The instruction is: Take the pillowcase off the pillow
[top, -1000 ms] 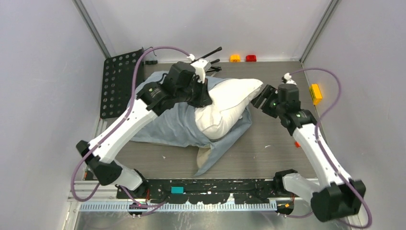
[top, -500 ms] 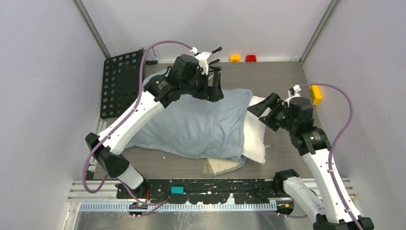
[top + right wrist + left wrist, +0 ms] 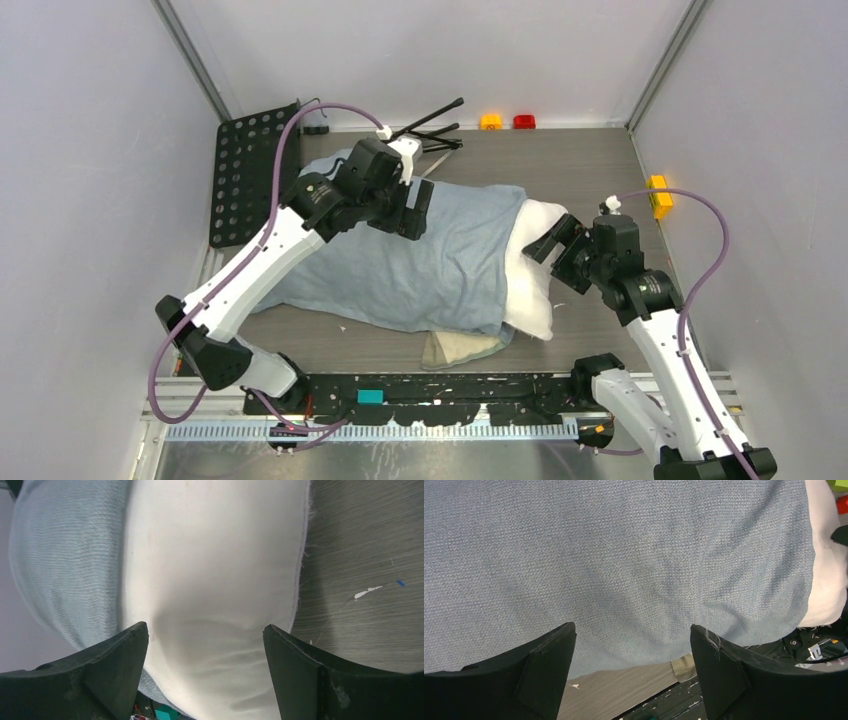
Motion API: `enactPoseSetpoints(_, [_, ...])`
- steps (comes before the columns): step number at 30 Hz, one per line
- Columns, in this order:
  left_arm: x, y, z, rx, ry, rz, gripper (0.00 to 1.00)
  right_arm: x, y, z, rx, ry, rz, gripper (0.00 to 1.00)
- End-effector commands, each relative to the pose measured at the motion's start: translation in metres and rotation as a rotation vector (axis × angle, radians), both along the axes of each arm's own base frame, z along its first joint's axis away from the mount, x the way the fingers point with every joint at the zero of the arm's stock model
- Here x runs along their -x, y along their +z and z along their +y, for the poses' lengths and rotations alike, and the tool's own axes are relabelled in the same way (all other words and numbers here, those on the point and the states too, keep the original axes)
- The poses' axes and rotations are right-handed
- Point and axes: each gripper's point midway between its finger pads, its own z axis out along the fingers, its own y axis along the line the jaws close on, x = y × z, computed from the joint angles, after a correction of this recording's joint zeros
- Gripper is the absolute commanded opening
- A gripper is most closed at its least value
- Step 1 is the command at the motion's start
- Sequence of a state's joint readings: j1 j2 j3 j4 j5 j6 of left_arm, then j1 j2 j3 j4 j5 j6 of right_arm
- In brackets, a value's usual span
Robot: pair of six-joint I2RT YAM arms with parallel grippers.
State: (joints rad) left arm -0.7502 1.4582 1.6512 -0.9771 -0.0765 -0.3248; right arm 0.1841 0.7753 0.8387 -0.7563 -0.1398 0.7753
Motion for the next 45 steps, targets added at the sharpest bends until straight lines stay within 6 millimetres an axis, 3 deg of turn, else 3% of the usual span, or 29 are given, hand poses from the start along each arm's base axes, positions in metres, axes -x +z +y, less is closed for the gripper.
enactPoseSetpoints(1, [0.001,0.01,0.007,0.016,0.012,-0.039,0.87,0.004,-0.023,-0.003,0.03,0.007,0.037,0.89])
enactPoseSetpoints(3, [0.003,0.007,-0.005,0.048,0.029,-0.015,0.86,0.003,-0.031,0.001,0.014,0.02,0.048,0.89])
enactPoseSetpoints(8, [0.019,0.001,-0.058,-0.033,-0.061,-0.043,0.85,0.002,-0.049,0.014,-0.048,0.059,0.062,0.83])
enactPoseSetpoints(12, [0.023,-0.003,-0.08,-0.04,-0.086,-0.034,0.85,0.004,-0.057,0.024,-0.104,0.092,0.068,0.74])
enactPoseSetpoints(14, [0.023,-0.002,-0.082,-0.037,-0.085,-0.047,0.85,0.006,-0.06,0.027,-0.119,0.108,0.067,0.62])
enactPoseSetpoints(19, [0.02,0.009,-0.07,0.01,-0.042,-0.127,0.88,0.009,-0.06,0.027,-0.103,0.135,0.044,0.15])
enactPoseSetpoints(21, [0.022,0.011,-0.066,0.036,-0.038,-0.144,0.91,0.009,-0.058,0.027,-0.096,0.143,0.032,0.01])
enactPoseSetpoints(26, [0.019,0.001,-0.074,0.085,0.005,-0.13,0.92,0.007,-0.048,0.031,-0.114,0.172,-0.025,0.0])
enactPoseSetpoints(29, [0.023,-0.009,-0.102,0.078,-0.024,-0.111,0.92,0.009,-0.042,0.033,-0.125,0.183,-0.055,0.0])
enactPoseSetpoints(34, [0.029,-0.012,-0.125,0.039,-0.067,-0.115,0.92,0.014,-0.042,0.032,-0.117,0.19,-0.054,0.0])
enactPoseSetpoints(37, [0.033,-0.009,-0.126,0.043,-0.057,-0.15,0.91,0.018,-0.042,0.03,-0.111,0.187,-0.054,0.0])
enactPoseSetpoints(40, [0.035,-0.021,-0.121,0.06,-0.052,-0.164,0.94,0.022,-0.043,0.027,-0.099,0.177,-0.057,0.0])
enactPoseSetpoints(45, [0.036,-0.024,-0.132,0.041,-0.076,-0.129,0.91,0.025,-0.044,0.025,-0.092,0.175,-0.068,0.0])
